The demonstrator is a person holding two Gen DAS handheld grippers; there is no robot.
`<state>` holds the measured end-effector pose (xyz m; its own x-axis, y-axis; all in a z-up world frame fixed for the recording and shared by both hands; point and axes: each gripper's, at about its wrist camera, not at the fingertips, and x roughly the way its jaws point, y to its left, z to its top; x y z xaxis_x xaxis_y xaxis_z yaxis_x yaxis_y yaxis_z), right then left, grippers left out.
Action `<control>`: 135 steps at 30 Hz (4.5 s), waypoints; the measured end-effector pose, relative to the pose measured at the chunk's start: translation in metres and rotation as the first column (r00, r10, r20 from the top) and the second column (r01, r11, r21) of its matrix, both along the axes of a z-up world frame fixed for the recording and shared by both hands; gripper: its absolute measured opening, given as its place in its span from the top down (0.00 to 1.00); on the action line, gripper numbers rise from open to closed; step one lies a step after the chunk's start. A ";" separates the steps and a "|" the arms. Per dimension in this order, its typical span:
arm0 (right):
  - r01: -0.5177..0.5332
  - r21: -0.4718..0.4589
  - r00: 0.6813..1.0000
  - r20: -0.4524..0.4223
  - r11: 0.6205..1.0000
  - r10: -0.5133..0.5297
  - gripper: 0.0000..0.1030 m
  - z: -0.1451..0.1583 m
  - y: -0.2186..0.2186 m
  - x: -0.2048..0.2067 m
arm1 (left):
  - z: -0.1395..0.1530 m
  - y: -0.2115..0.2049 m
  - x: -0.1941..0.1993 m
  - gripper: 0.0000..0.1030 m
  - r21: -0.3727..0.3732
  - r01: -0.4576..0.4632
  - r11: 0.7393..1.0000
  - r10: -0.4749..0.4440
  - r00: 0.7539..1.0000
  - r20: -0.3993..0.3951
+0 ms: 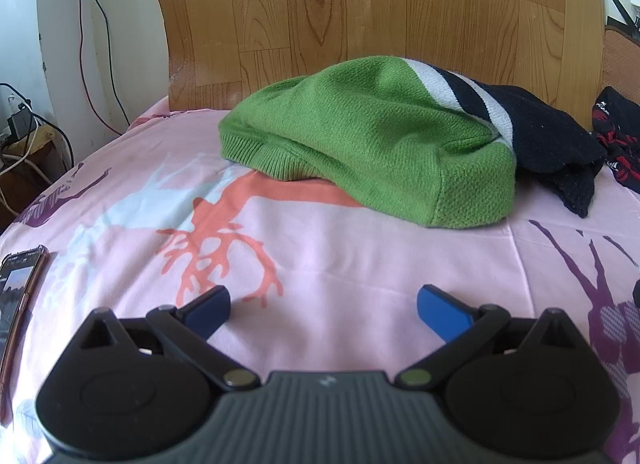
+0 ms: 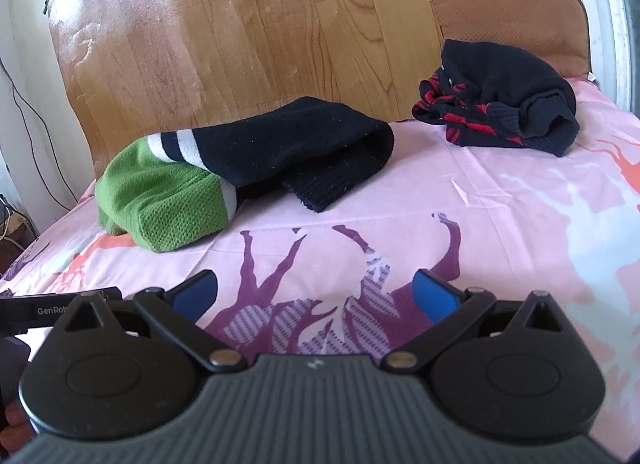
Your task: Fold small clothes
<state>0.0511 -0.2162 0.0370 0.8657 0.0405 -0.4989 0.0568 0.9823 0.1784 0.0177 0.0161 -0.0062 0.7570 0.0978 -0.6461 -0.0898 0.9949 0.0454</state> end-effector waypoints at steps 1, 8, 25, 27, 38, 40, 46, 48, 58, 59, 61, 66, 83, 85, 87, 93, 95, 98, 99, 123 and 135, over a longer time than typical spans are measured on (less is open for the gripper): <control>0.000 0.001 1.000 0.001 1.000 0.000 0.00 0.000 0.000 0.000 | 0.000 0.000 0.000 0.00 0.001 0.000 1.000 0.000 1.000 0.000; 0.004 0.010 1.000 0.006 1.000 -0.004 0.00 0.000 -0.002 -0.001 | 0.000 0.000 0.000 0.00 0.001 0.000 1.000 0.000 1.000 0.000; 0.013 0.002 1.000 0.005 1.000 -0.013 0.00 0.001 -0.003 -0.001 | 0.001 0.001 -0.003 0.00 -0.024 0.010 1.000 -0.010 1.000 0.012; 0.015 -0.004 1.000 0.005 1.000 -0.015 0.00 0.001 -0.002 -0.001 | 0.003 0.006 -0.006 0.00 -0.056 0.010 0.998 -0.008 0.999 0.038; -0.220 -0.181 0.971 0.057 0.958 0.234 0.39 0.020 0.042 0.013 | 0.015 0.063 -0.024 0.00 -0.258 -0.157 0.953 0.205 0.963 0.173; -0.299 -0.254 0.943 0.070 0.920 0.326 0.39 0.026 0.063 0.025 | 0.015 0.076 -0.025 0.00 -0.282 -0.202 0.938 0.257 0.950 0.177; -0.455 -0.452 0.863 -0.012 0.767 0.505 0.38 0.009 0.130 0.083 | 0.011 0.092 -0.019 0.00 -0.330 -0.255 0.909 0.316 0.937 0.147; -0.445 -0.526 0.870 -0.063 0.725 0.488 0.60 -0.005 0.145 0.107 | 0.011 0.091 -0.020 0.00 -0.323 -0.251 0.913 0.312 0.938 0.153; -0.282 -0.338 0.901 0.229 0.898 0.369 0.89 0.138 0.024 0.047 | 0.020 0.052 -0.016 0.12 -0.104 -0.072 0.992 0.095 0.968 0.232; -0.253 -0.336 0.907 0.244 0.907 0.343 0.89 0.151 0.009 0.038 | 0.023 0.040 -0.016 0.14 -0.014 -0.037 0.999 0.039 0.962 0.269; -0.199 -0.312 0.923 0.259 0.929 0.285 0.89 0.171 -0.024 0.023 | 0.028 0.016 -0.018 0.14 0.163 0.047 0.985 -0.099 0.940 0.327; -0.119 -0.222 0.947 0.267 0.968 0.178 0.89 0.181 -0.072 0.001 | 0.013 -0.044 -0.016 0.26 0.572 0.179 0.800 -0.424 0.844 0.328; -0.187 -0.204 0.897 0.364 0.961 0.252 0.89 0.234 -0.056 0.016 | 0.000 -0.122 0.016 0.90 0.673 0.298 0.677 -0.576 0.784 0.231; -0.178 -0.229 0.892 0.373 0.957 0.255 0.89 0.241 -0.056 0.013 | 0.026 -0.107 0.016 0.91 0.625 0.233 0.745 -0.518 0.793 0.321; -0.163 -0.253 0.888 0.385 0.954 0.253 0.89 0.247 -0.058 0.008 | 0.058 -0.087 0.012 0.91 0.590 0.126 0.798 -0.442 0.788 0.429; -0.154 -0.244 0.834 0.487 0.957 0.258 0.89 0.278 -0.064 -0.024 | 0.178 -0.032 -0.036 0.92 0.396 -0.033 0.917 -0.274 0.670 0.690; -0.159 -0.246 0.796 0.541 0.956 0.272 0.89 0.296 -0.061 -0.043 | 0.212 -0.025 -0.060 0.92 0.359 -0.062 0.931 -0.251 0.604 0.756; -0.169 -0.247 0.743 0.604 0.954 0.288 0.89 0.327 -0.058 -0.068 | 0.259 -0.020 -0.092 0.92 0.307 -0.061 0.950 -0.232 0.522 0.820; -0.172 -0.246 0.730 0.618 0.954 0.291 0.89 0.337 -0.057 -0.075 | 0.276 -0.022 -0.099 0.92 0.300 -0.060 0.952 -0.231 0.499 0.835; -0.112 -0.271 0.992 -0.081 0.956 0.093 0.89 0.061 -0.006 0.172 | 0.007 -0.034 0.145 0.90 0.378 0.076 0.923 -0.138 0.980 0.140; -0.125 -0.327 0.990 -0.109 0.937 0.094 0.88 0.026 -0.011 0.204 | 0.002 -0.043 0.163 0.88 0.399 0.078 0.913 -0.140 0.982 0.130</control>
<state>0.2551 -0.2272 0.0631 0.8162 -0.0487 -0.5758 -0.0541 0.9856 -0.1601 0.1807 -0.0265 -0.0040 0.8636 0.2300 -0.4486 -0.0190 0.9041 0.4269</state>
